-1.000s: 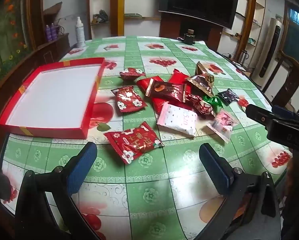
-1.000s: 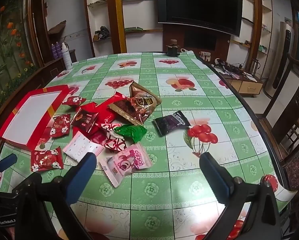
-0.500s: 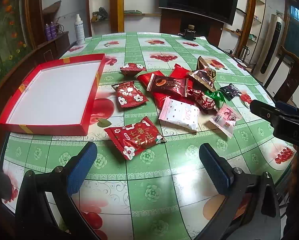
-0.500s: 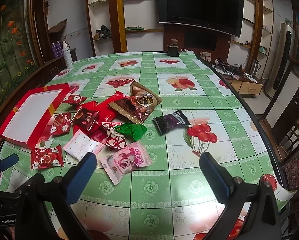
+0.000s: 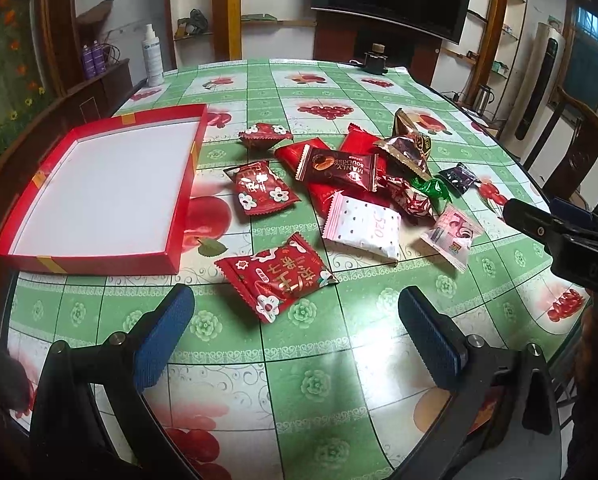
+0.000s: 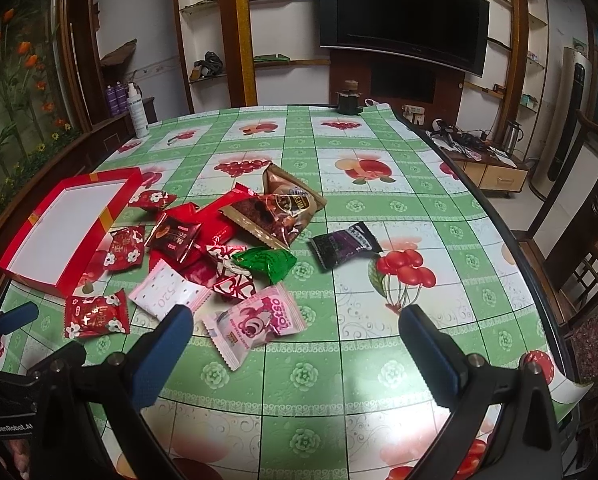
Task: Organize snacks
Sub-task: 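Move left tool toward red flowered pack while right tool approaches pink bear bag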
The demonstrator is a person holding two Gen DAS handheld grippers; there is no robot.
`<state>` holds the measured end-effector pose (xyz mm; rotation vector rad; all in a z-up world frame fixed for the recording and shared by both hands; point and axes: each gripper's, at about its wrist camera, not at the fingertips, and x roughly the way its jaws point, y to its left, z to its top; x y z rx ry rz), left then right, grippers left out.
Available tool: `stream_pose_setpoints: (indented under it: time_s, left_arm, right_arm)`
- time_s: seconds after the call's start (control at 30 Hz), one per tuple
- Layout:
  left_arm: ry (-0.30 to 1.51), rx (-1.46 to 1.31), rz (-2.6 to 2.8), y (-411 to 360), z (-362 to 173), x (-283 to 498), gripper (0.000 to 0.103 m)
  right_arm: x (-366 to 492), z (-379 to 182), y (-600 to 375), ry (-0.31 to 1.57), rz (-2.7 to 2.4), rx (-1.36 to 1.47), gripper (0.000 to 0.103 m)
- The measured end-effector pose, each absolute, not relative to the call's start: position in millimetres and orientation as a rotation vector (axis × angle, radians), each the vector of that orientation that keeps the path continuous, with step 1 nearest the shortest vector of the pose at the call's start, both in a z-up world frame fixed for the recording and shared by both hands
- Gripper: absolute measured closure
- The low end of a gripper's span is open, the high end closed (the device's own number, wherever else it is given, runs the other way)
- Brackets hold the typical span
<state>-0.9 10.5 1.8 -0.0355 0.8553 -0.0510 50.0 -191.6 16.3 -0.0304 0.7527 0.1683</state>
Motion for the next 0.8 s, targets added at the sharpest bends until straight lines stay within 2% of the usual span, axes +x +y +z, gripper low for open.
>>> stream_pose_setpoints:
  time_s: [0.8]
  left_arm:
    - [0.869,0.045,-0.141,15.6,7.5,12.3,0.0]
  right_arm:
    - [54.1,14.5,-193.5,0.773,0.191,-0.023,0.0]
